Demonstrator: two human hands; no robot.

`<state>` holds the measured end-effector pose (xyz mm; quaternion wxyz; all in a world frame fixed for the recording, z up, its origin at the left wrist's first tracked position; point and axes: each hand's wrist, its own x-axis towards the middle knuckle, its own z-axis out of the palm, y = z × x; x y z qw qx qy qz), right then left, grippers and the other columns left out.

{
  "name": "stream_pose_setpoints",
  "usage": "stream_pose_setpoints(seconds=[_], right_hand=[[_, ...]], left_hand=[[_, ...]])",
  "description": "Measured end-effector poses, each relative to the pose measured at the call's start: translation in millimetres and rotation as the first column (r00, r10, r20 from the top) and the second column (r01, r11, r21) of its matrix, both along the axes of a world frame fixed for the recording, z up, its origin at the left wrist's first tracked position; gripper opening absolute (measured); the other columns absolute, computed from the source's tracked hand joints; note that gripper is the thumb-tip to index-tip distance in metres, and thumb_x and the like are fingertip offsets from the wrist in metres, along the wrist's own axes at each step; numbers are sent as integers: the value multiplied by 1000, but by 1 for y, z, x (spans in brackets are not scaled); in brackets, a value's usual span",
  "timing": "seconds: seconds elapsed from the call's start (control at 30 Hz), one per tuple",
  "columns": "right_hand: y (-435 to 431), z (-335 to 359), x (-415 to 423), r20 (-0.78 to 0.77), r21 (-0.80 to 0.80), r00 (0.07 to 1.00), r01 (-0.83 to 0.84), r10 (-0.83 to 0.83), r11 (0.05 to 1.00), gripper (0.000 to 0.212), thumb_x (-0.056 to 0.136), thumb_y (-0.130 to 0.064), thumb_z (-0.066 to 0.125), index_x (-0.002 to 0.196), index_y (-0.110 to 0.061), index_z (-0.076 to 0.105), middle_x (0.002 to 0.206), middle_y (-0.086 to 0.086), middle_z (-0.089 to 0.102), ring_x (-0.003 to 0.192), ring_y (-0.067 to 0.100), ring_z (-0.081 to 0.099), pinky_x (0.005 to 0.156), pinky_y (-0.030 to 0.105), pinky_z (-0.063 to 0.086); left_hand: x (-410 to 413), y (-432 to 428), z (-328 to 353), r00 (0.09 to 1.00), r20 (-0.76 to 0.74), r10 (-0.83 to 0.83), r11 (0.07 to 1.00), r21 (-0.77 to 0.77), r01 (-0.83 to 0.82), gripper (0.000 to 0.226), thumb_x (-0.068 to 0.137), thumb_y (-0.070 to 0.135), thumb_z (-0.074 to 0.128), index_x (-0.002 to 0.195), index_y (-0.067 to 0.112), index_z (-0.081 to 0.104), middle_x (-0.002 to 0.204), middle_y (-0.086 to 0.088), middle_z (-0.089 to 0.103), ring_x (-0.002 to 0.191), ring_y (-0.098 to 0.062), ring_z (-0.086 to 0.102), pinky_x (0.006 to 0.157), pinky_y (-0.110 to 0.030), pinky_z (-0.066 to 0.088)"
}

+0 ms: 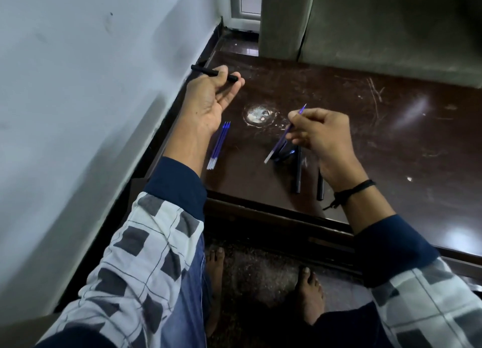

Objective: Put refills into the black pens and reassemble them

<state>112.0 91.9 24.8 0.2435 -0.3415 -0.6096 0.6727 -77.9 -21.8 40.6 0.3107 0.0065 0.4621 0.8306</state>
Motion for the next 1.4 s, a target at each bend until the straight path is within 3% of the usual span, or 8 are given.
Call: stream_pose_setpoints(seconds=[0.3, 0.47, 0.57, 0.67, 0.83, 1.07, 1.2, 1.4], right_hand=[[-9, -9, -7, 136, 71, 990, -47, 37, 996, 9, 94, -9, 74, 85, -8, 72, 60, -1, 71, 49, 7, 65, 49, 16, 52], [26, -2, 7, 347, 152, 938, -75, 18, 986, 8, 90, -10, 78, 86, -4, 75, 54, -1, 68, 42, 6, 61, 44, 16, 49], [52, 0, 20, 546, 263, 837, -128, -38, 956, 10, 88, -15, 81, 84, -7, 76, 62, 6, 70, 47, 11, 64, 51, 23, 56], [73, 0, 34, 765, 382, 626, -256, -148, 888, 17, 86, -30, 83, 86, -15, 76, 76, 7, 74, 74, 25, 70, 76, 38, 58], [72, 1, 38, 868, 379, 457, -354, -196, 855, 37, 85, -37, 83, 105, -9, 70, 103, 17, 72, 99, 37, 68, 90, 44, 56], [67, 6, 37, 855, 419, 452, -317, -253, 851, 31, 88, -36, 78, 101, -9, 71, 83, 11, 74, 79, 29, 66, 78, 40, 54], [63, 10, 38, 772, 505, 566, -273, -288, 819, 25, 89, -43, 77, 98, -20, 74, 96, 11, 74, 94, 34, 69, 79, 41, 53], [46, 11, 28, 668, 559, 735, -395, -114, 729, 7, 92, -33, 77, 87, -30, 73, 86, -6, 69, 89, 19, 68, 82, 36, 54]], left_hand=[[2, -1, 3, 1000, 17, -19, 1000, -2, 20, 2, 97, -2, 64, 97, 0, 62, 79, -18, 75, 74, -28, 77, 66, -28, 62], [1, -3, 3, 999, 10, -32, 999, -13, 32, 1, 97, -1, 64, 96, 0, 63, 79, -16, 76, 76, -27, 77, 72, -30, 64], [3, -2, 4, 999, 6, -34, 999, -15, 34, 2, 97, -1, 64, 96, 0, 63, 79, -17, 75, 76, -28, 77, 72, -30, 64], [4, 0, 4, 999, 4, -37, 999, -19, 37, 2, 97, -2, 64, 96, 0, 64, 81, -18, 75, 77, -29, 77, 72, -30, 64], [3, 0, 3, 999, 3, -38, 999, -15, 38, 2, 96, -1, 65, 96, 0, 64, 80, -17, 76, 79, -30, 78, 70, -30, 63], [3, 0, 1, 999, -8, -41, 999, -21, 41, 2, 96, -1, 65, 96, 0, 64, 81, -17, 77, 81, -30, 78, 69, -29, 63], [3, 1, 1, 999, -16, -44, 999, -29, 44, 2, 95, -1, 66, 95, 1, 64, 83, -19, 76, 83, -32, 78, 71, -30, 63], [4, 2, 1, 998, -17, -56, 998, -41, 55, 3, 95, -1, 66, 98, 0, 64, 89, -20, 76, 87, -33, 77, 72, -30, 63]])
